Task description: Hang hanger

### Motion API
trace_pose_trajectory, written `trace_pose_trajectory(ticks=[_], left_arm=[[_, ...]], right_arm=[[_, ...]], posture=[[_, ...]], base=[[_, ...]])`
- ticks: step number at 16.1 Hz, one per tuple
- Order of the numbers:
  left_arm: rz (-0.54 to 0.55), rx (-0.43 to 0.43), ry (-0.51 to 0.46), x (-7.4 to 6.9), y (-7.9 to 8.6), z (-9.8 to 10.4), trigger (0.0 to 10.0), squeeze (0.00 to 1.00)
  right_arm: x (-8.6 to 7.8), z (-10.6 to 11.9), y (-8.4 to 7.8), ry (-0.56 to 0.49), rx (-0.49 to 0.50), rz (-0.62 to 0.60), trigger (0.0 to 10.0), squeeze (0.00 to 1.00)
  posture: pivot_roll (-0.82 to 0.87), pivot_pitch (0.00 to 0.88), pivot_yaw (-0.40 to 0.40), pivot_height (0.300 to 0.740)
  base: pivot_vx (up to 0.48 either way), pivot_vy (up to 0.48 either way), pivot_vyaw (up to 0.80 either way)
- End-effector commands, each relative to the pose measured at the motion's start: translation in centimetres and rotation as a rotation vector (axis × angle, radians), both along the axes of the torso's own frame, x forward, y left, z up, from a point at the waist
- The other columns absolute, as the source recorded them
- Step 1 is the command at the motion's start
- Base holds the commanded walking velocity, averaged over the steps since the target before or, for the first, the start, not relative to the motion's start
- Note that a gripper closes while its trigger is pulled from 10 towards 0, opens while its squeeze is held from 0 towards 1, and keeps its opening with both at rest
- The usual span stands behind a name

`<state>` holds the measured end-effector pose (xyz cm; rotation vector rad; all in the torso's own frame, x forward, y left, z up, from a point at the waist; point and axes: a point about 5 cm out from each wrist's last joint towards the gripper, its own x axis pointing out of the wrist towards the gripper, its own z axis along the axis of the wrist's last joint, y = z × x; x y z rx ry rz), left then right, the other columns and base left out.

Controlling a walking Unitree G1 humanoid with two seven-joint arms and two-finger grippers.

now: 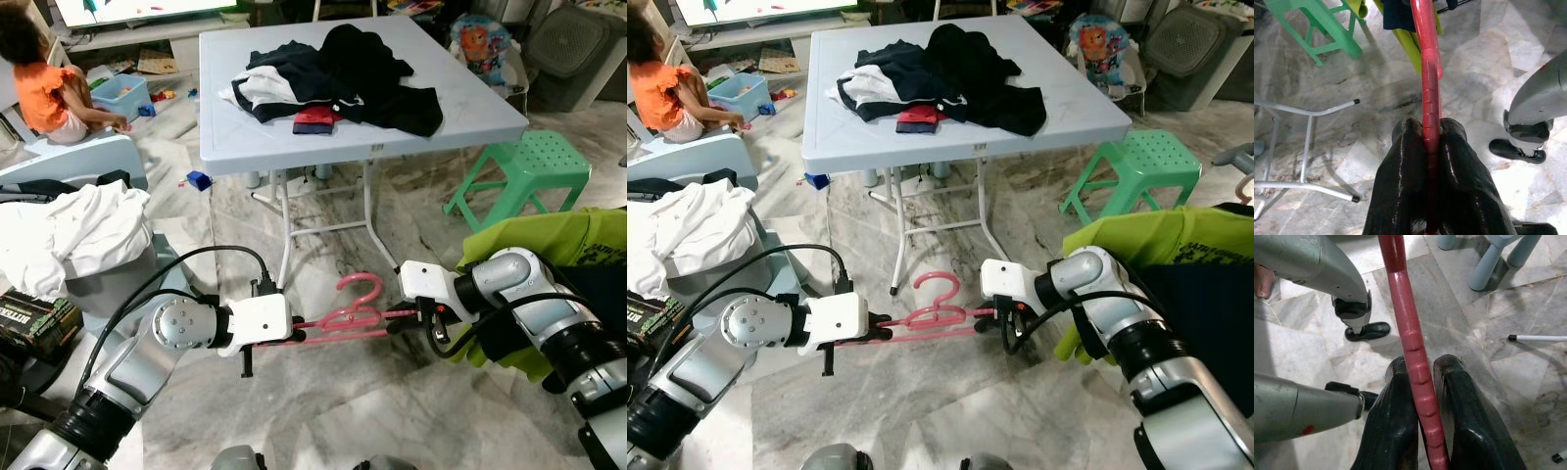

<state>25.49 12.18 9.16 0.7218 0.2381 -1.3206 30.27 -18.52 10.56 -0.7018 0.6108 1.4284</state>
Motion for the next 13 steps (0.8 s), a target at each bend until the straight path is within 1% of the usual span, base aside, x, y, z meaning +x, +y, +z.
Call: trace_pose_trajectory(ticks=[1,3,7,8,9,10,11,13], left_arm=[[-0.015,0.041,0.005,0.0,0.3,-0.5,10.0,0.0],[-0.018,0.047,0.002,0.0,0.3,-0.7,10.0,0.0],[-0.021,0.047,-0.001,0.0,0.2,-0.9,10.0,0.0],[-0.005,0.037,0.0,0.2,0.2,-0.9,10.0,0.0],[0.013,0.015,0.009,0.4,0.1,-0.8,10.0,1.0],[0.015,0.007,0.024,0.4,0.1,-0.9,10.0,1.0],[0.017,0.014,0.003,0.5,0.1,-0.8,10.0,1.0],[0.028,0.018,-0.042,0.8,0.1,-0.7,10.0,1.0]], right_arm=[[0.7,1.0,-0.4,-0.034,-0.023,0.001,0.0,0.0],[0.9,1.1,-0.7,-0.05,-0.049,0.014,0.0,0.0],[1.2,1.2,-0.8,-0.058,-0.048,0.017,0.0,0.0],[1.3,1.2,-0.7,-0.064,-0.047,0.018,0.0,0.0],[1.4,1.1,-0.7,-0.078,-0.045,0.007,0.0,0.0],[1.5,1.0,-0.7,-0.093,-0.05,-0.002,0.0,0.0],[1.9,0.8,-1.1,-0.143,-0.074,-0.047,0.0,0.0],[2.3,0.6,-1.6,-0.188,-0.113,-0.095,0.0,0.0]], posture=[[-0.04,0.0,-0.016,0.74],[-0.04,0.0,-0.016,0.74],[-0.04,0.0,-0.017,0.74],[-0.04,0.0,-0.017,0.74],[-0.04,0.0,-0.017,0.74],[-0.04,0.0,-0.017,0.74],[-0.04,0.0,-0.017,0.74],[-0.04,0.0,-0.017,0.74]], base=[[0.0,0.0,0.0],[0.0,0.0,0.0],[0.0,0.0,0.0],[0.0,0.0,0.0],[0.0,0.0,0.0],[0.0,0.0,0.0],[0.0,0.0,0.0],[0.0,0.0,0.0]])
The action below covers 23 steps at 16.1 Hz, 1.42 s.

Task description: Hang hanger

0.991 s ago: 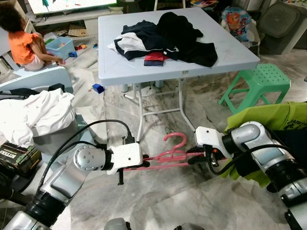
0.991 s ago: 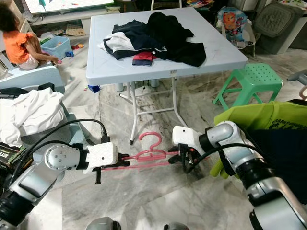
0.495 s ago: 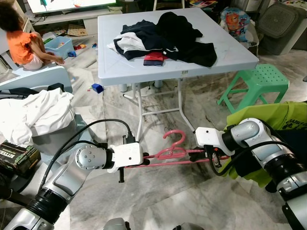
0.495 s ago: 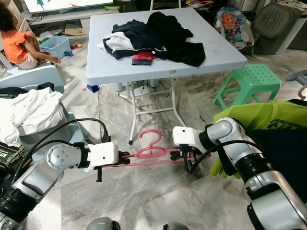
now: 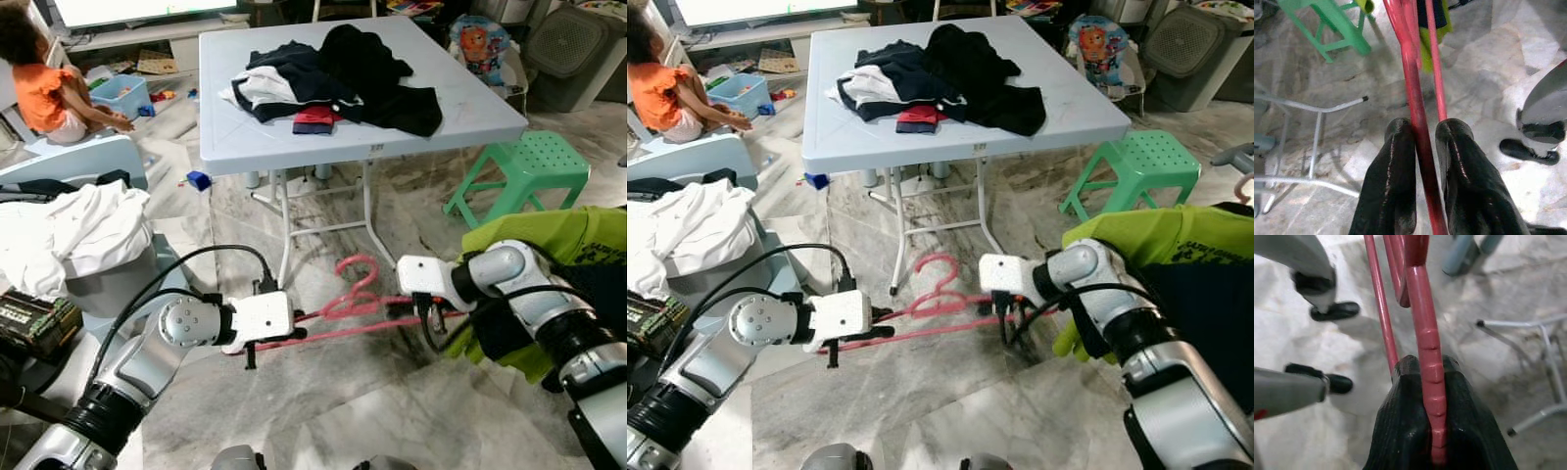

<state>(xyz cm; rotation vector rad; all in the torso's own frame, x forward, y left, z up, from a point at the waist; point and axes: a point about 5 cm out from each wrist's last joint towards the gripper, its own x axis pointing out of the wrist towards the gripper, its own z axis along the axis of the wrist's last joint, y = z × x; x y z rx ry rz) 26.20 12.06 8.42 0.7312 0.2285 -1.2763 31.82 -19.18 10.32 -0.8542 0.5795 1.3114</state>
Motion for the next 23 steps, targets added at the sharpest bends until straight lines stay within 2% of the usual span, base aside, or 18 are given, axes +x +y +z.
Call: trace_pose_trajectory(ticks=[1,2,5,8,10,12,13,14,15,16,18,19,23], left_arm=[[0.002,0.009,-0.031,0.3,0.2,0.2,10.0,1.0],[0.027,-0.004,-0.067,0.6,0.2,0.6,10.0,1.0],[0.063,-0.018,-0.132,1.0,0.5,1.1,10.0,1.0],[0.176,-0.054,-0.175,1.3,1.4,1.0,10.0,1.0],[0.327,-0.169,-0.168,1.4,1.7,1.3,10.0,1.0],[0.536,-0.307,-0.174,1.4,1.9,1.7,10.0,1.0],[0.675,-0.4,-0.171,1.4,2.1,1.8,10.0,1.0],[0.743,-0.436,-0.156,1.3,2.1,1.7,10.0,1.0],[0.799,-0.488,-0.11,1.3,2.0,1.6,10.0,0.89],[0.837,-0.519,-0.072,1.2,1.8,1.5,10.0,0.01],[0.858,-0.562,-0.033,1.3,1.3,1.7,10.0,0.0],[0.873,-0.595,-0.006,1.4,1.0,2.1,10.0,0.0],[0.898,-0.618,0.028,1.6,0.8,2.5,10.0,0.0]], right_arm=[[0.8,0.7,-1.3,-0.069,-0.031,-0.083,0.0,0.0],[0.9,0.4,-2.0,-0.109,-0.04,-0.153,0.0,0.0],[0.6,-0.3,-3.3,-0.136,-0.039,-0.238,0.0,0.0],[-0.2,-1.4,-4.8,-0.172,0.011,-0.414,0.0,0.0],[-0.9,-1.9,-5.6,-0.211,0.108,-0.594,0.0,0.0],[-2.4,-2.5,-6.1,-0.245,0.225,-0.771,0.0,0.0],[-3.8,-3.1,-5.8,-0.238,0.353,-0.912,0.0,0.0],[-4.4,-3.2,-5.3,-0.249,0.407,-0.974,3.6,0.0],[-4.9,-3.5,-4.9,-0.27,0.453,-1.063,10.0,0.0],[-5.4,-3.6,-4.4,-0.278,0.503,-1.145,10.0,0.0],[-5.8,-3.6,-3.8,-0.331,0.54,-1.247,10.0,0.0],[-6.3,-3.2,-3.0,-0.364,0.579,-1.322,10.0,0.0],[-7.2,-2.7,-1.9,-0.432,0.602,-1.4,10.0,0.0]], posture=[[-0.04,0.0,-0.017,0.74],[-0.04,0.0,-0.01,0.74],[-0.04,0.0,-0.009,0.74],[-0.05,0.0,-0.007,0.74],[-0.05,0.0,-0.01,0.74],[-0.05,0.0,-0.008,0.74],[-0.05,0.0,-0.006,0.74],[-0.06,0.0,-0.004,0.74],[-0.06,0.0,-0.002,0.74],[-0.06,0.0,-0.002,0.74],[-0.06,0.0,-0.002,0.74],[-0.06,0.0,0.001,0.74],[-0.06,0.0,0.009,0.74]], base=[[0.0,0.0,0.0],[0.0,0.0,0.0],[0.0,0.0,0.0],[0.0,0.0,0.0],[0.0,0.0,0.0],[0.0,0.0,0.0],[0.0,0.0,0.0],[0.0,0.0,0.0],[0.0,0.0,0.0],[0.0,0.0,0.0],[0.0,0.0,0.0],[0.0,0.0,-0.78],[0.0,0.332,-0.79]])
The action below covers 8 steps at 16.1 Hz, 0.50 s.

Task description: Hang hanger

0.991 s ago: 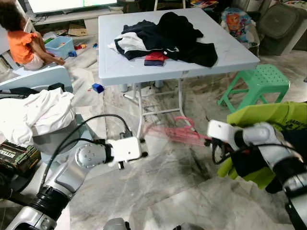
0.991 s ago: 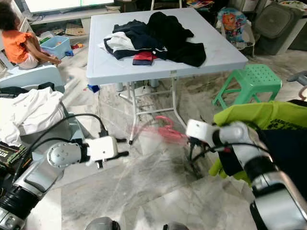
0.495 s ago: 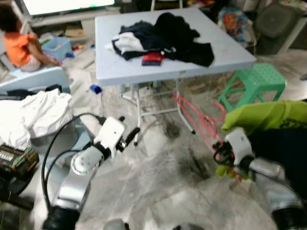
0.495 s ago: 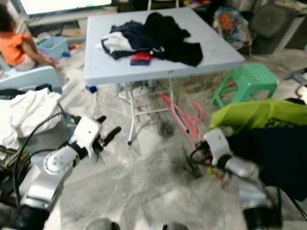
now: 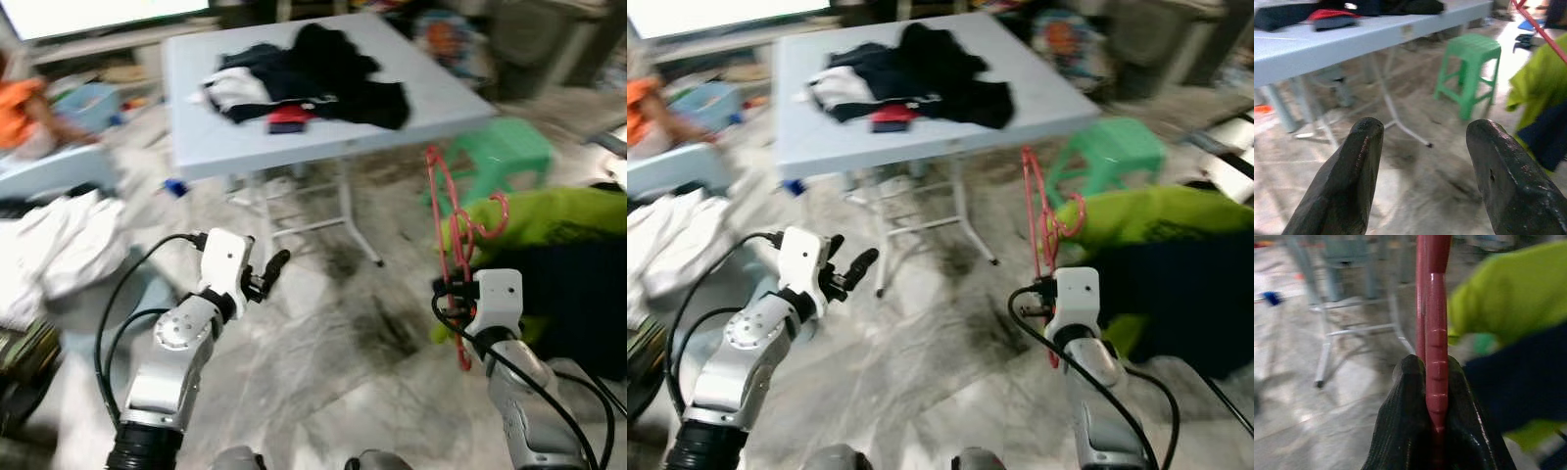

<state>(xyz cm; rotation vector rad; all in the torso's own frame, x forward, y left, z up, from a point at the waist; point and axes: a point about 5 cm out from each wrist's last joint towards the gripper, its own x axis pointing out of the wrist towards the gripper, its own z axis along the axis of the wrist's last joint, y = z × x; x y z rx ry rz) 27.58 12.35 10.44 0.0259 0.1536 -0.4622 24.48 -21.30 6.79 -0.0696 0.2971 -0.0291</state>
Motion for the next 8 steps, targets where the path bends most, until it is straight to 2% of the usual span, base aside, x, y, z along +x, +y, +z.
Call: trace_pose_trajectory(ticks=[1,6,8], left_arm=[[0.02,0.003,-0.007,0.2,0.49,0.51,10.0,0.0],[-0.006,-0.006,-0.003,0.27,-0.02,0.84,10.0,0.0],[-0.02,-0.018,0.0,0.2,-0.19,0.89,10.0,0.0]], right_arm=[[0.08,0.84,0.13,-0.039,0.001,-0.031,10.0,0.0],[0.12,1.26,0.0,-0.06,-0.004,-0.088,10.0,0.0],[0.1,1.68,-0.41,-0.09,-0.022,-0.145,10.0,0.0]], posture=[[-0.06,0.0,0.009,0.74],[-0.06,0.0,0.006,0.74],[-0.06,0.0,0.003,0.74]], base=[[0.0,0.48,-0.8],[0.0,0.48,-0.8],[0.0,0.48,-0.8]])
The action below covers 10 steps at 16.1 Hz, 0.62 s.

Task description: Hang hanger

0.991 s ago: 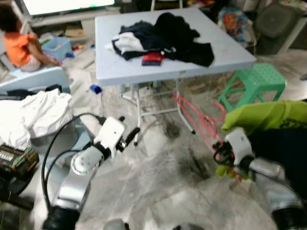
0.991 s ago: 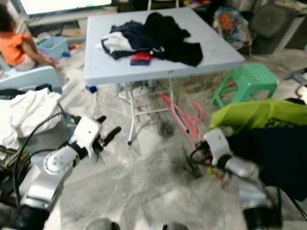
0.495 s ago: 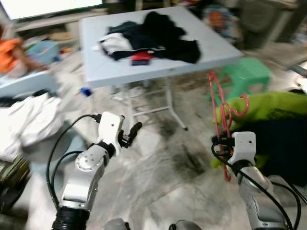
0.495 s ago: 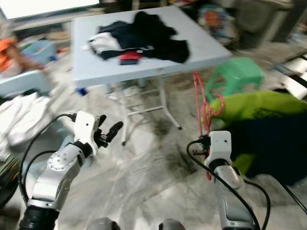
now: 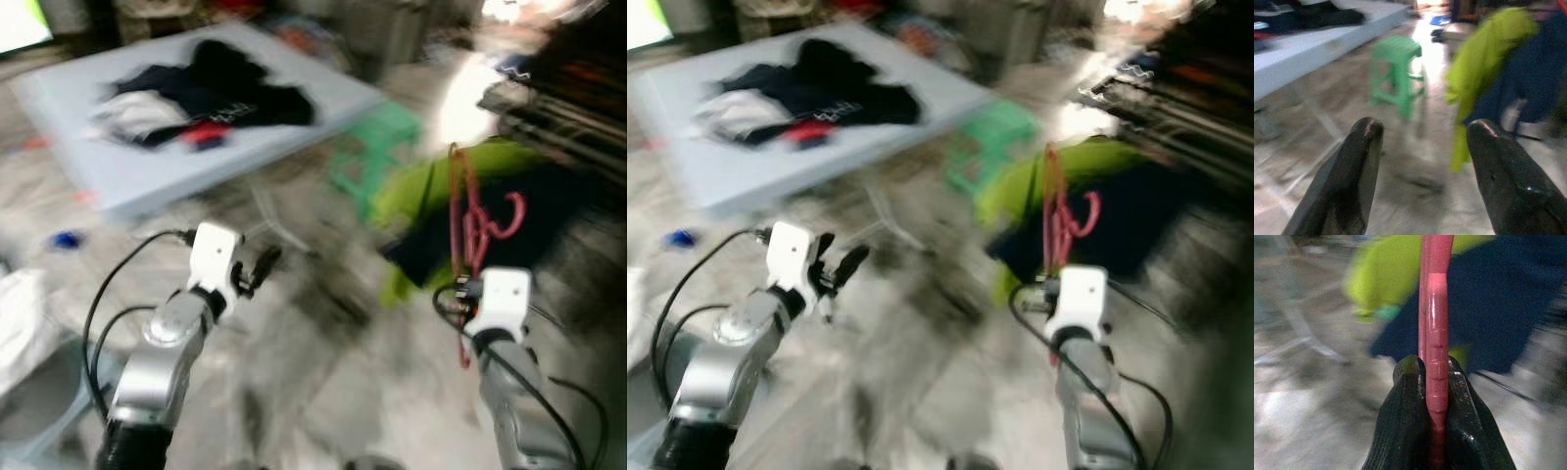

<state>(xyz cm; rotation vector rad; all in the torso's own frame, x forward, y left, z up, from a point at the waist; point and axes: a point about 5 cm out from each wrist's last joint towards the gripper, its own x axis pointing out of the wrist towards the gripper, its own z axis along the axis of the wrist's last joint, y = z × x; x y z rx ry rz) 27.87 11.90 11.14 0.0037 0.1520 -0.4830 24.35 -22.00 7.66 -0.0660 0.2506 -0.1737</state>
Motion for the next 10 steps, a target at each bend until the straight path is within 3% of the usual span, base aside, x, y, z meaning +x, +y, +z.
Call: trace_pose_trajectory(ticks=[1,3,6,10], left_arm=[[-0.001,0.006,-0.004,-0.1,0.3,0.2,10.0,0.0],[-0.005,0.013,-0.013,-0.3,0.3,0.2,10.0,0.0],[-0.013,-0.015,-0.011,-0.3,0.6,0.3,10.0,0.0],[-0.037,-0.031,-0.003,-0.1,0.4,0.5,10.0,0.0]], right_arm=[[0.2,0.9,0.1,-0.045,-0.009,-0.021,10.0,0.0],[-0.1,1.1,-0.3,-0.065,-0.003,-0.066,10.0,0.0],[-0.4,1.2,-1.0,-0.074,-0.007,-0.143,10.0,0.0],[-0.9,-0.1,-2.6,0.002,0.028,-0.294,10.0,0.0]], posture=[[-0.06,0.0,0.003,0.74],[-0.06,0.0,0.003,0.74],[-0.07,0.0,0.011,0.74],[-0.06,0.0,0.017,0.74]], base=[[0.0,0.48,-0.8],[0.0,0.476,-0.8],[0.325,0.328,-0.8],[0.459,0.0,-0.75]])
